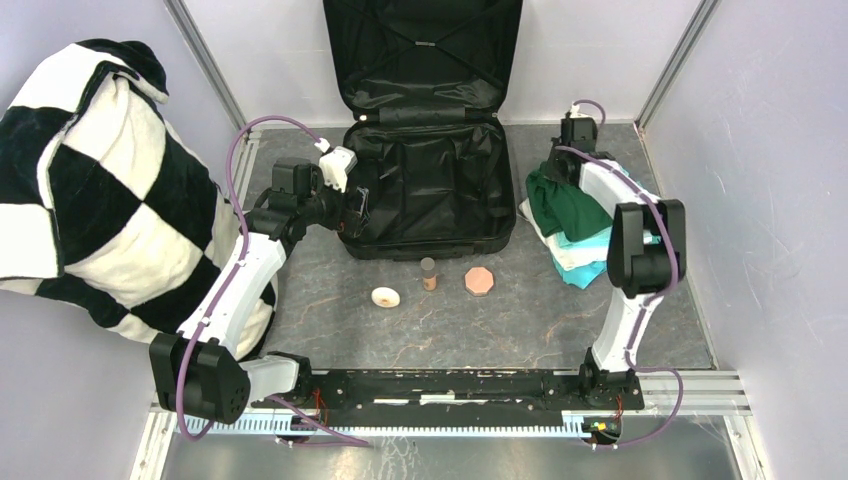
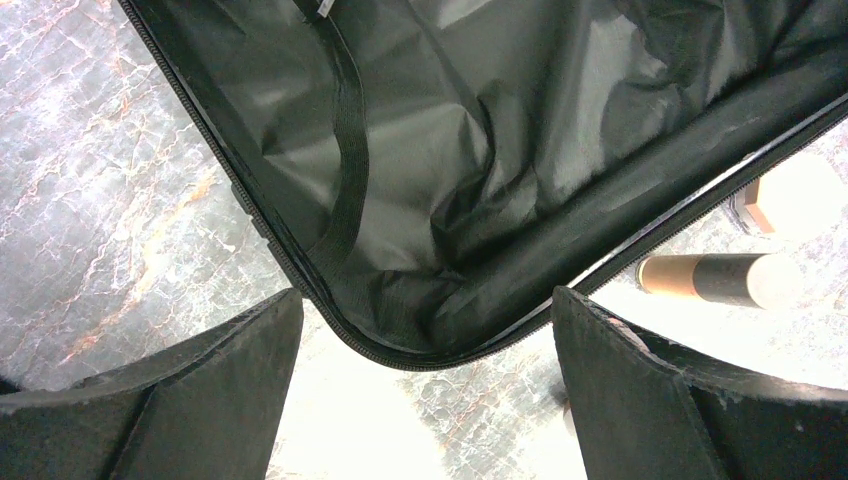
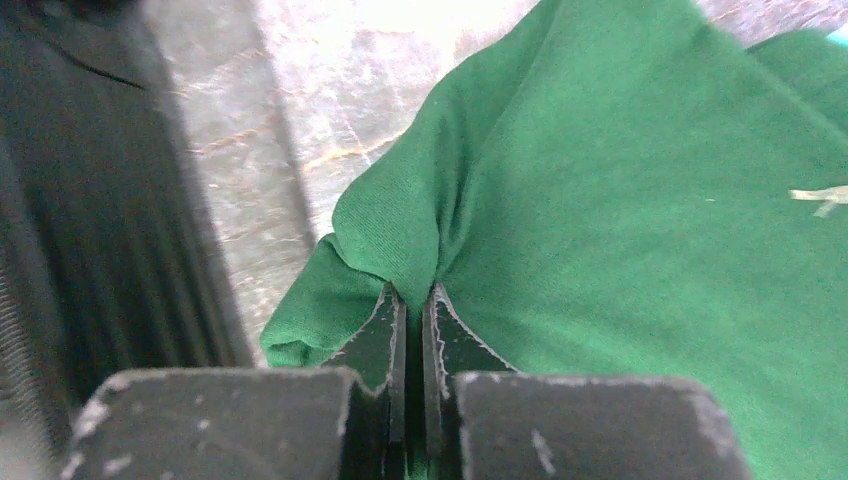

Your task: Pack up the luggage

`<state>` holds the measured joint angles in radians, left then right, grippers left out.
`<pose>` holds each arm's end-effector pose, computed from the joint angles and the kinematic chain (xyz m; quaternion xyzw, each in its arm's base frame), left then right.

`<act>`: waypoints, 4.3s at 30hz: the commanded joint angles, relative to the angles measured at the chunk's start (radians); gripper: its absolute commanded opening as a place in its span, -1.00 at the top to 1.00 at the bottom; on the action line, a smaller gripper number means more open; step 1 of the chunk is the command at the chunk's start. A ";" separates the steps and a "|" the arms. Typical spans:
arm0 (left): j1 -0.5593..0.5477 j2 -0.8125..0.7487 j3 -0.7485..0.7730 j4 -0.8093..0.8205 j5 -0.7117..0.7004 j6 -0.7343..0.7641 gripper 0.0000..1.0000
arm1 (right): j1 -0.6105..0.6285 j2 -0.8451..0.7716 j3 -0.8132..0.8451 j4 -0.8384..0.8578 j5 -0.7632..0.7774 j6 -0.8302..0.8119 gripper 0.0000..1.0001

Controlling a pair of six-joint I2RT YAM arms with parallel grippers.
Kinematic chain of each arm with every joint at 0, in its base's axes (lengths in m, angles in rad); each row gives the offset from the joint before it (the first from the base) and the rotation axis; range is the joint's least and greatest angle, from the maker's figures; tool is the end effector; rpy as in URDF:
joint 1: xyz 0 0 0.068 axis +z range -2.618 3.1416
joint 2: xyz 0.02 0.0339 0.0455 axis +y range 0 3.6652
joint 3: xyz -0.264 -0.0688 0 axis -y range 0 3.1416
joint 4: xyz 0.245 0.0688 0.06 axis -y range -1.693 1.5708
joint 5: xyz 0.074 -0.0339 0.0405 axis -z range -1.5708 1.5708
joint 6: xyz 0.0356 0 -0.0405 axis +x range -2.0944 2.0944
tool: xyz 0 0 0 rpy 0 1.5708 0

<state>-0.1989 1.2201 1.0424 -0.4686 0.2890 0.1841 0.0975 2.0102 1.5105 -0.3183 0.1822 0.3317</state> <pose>0.2601 -0.0628 0.3121 0.2316 0.8573 -0.1321 0.4403 0.4491 0.0374 0.2081 0.1414 0.9159 -0.0047 0.3757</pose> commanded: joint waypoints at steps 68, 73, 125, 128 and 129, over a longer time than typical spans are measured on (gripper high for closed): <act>-0.007 -0.036 -0.012 -0.024 -0.035 0.077 -0.99 | 0.572 0.388 0.610 0.217 -0.454 0.046 -0.42; -0.006 -0.013 -0.012 -0.002 -0.040 0.075 -0.99 | 0.502 0.287 0.562 0.202 -0.454 0.034 -0.79; -0.059 0.540 0.392 0.181 -0.228 0.004 0.19 | 0.263 -0.101 0.060 0.172 -0.198 0.001 -0.38; -0.053 0.478 0.438 0.054 -0.166 0.028 -0.45 | 0.241 -0.198 0.056 0.045 0.036 -0.035 -0.66; -0.052 0.453 0.445 0.023 -0.145 0.033 -0.76 | 0.232 -0.222 0.040 0.023 0.091 -0.046 -0.67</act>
<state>-0.2535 1.8164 1.4010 -0.2977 0.0341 0.2054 0.3614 1.9568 1.5078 -0.1654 -0.0166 0.3504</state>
